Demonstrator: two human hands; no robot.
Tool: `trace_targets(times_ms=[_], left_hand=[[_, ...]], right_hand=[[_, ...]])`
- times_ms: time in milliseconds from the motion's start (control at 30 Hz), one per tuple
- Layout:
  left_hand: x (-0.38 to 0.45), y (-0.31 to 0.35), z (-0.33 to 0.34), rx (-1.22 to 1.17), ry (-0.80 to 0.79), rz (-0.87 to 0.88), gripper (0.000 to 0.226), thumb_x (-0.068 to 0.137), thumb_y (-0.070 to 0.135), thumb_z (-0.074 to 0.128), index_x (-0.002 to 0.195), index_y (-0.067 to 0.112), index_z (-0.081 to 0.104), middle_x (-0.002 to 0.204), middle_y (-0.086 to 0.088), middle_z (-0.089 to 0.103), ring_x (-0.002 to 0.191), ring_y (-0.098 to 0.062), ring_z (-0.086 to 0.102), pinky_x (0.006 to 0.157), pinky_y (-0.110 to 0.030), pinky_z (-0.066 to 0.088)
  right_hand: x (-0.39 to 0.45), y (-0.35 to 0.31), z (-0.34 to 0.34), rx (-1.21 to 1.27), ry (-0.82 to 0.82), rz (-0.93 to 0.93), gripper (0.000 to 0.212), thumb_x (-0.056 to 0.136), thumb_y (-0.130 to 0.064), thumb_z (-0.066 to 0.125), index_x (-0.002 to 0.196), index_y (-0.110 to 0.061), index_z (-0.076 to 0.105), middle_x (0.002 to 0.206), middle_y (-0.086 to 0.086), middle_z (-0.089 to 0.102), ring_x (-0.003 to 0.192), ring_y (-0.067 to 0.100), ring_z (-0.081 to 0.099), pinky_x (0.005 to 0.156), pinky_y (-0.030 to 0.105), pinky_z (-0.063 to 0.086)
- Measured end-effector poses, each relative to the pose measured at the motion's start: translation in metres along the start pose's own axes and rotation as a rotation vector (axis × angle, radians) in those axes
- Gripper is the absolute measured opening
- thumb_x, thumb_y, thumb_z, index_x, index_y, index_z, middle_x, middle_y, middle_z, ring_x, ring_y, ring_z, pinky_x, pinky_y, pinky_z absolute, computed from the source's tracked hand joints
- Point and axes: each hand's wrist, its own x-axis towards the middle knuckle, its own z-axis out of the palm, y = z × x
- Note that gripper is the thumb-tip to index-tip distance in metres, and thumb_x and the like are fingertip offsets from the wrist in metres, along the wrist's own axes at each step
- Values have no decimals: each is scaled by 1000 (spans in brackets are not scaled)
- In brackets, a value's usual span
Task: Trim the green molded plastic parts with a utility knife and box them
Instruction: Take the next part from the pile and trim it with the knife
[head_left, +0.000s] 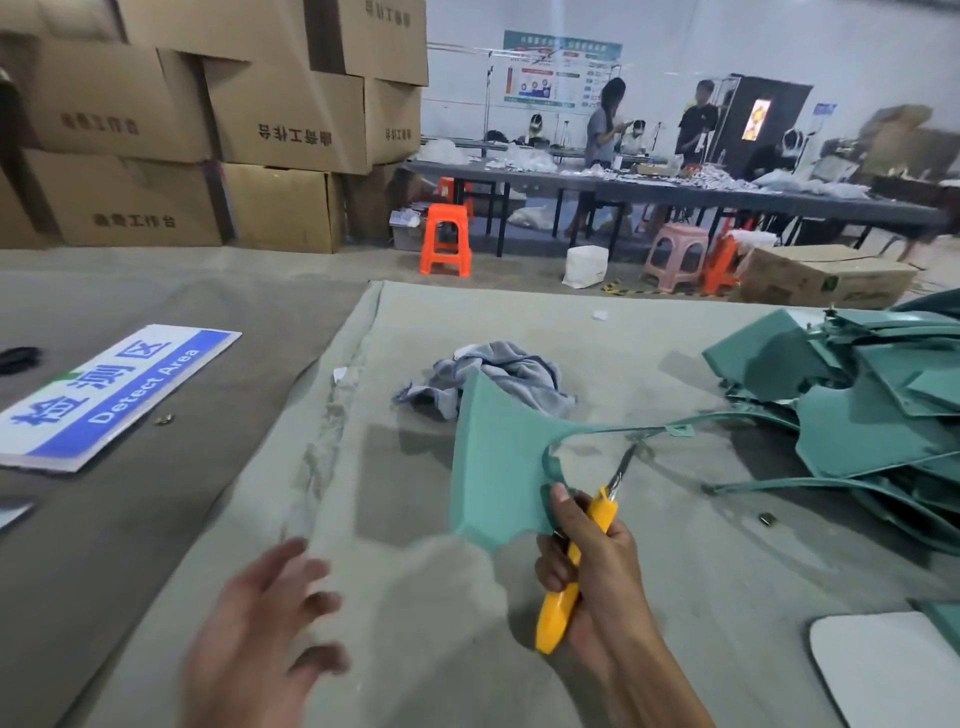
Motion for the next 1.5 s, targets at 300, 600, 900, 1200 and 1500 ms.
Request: trace_targets(times_ms=[300,600,900,1200,1500], left_hand=[[-15,-59,83,175,-663,9,67,75,73,68,122,25,73,110,-5,72,90,-18,65,63,-35,50],[-10,-59,60,296,-867,365,63,79,9,55,142,16,56,138,-5,63,127,-26,61,100,-32,51],[-15,-71,75,285,-476,336,26,91,36,66,113,50,71,108,22,75,100,2,71,79,-13,54],[24,-52,69,30,20,-24,30,97,12,57,71,20,70,48,-12,57,32,-16,41,35,-17,27],[14,-42,71,44,-38,169,18,90,12,66,75,21,71,51,-7,55,35,-15,47,35,-20,31]], right_hand=[[2,-10,-13,-92,138,-125,14,77,-29,80,76,-20,70,60,2,39,45,11,31,38,24,30],[-2,5,-10,-233,307,-199,21,94,-22,77,75,-12,74,62,7,47,51,17,40,46,27,36],[-2,9,-12,-404,68,-179,40,82,-41,78,66,-15,52,54,5,41,45,19,36,42,28,36],[-6,-21,-31,-1124,-41,-597,46,93,-78,46,108,-36,59,71,-5,61,58,14,53,52,30,44],[-3,-6,-32,-1291,-208,-743,16,102,-47,49,106,-34,58,71,-16,53,60,13,50,51,34,41]])
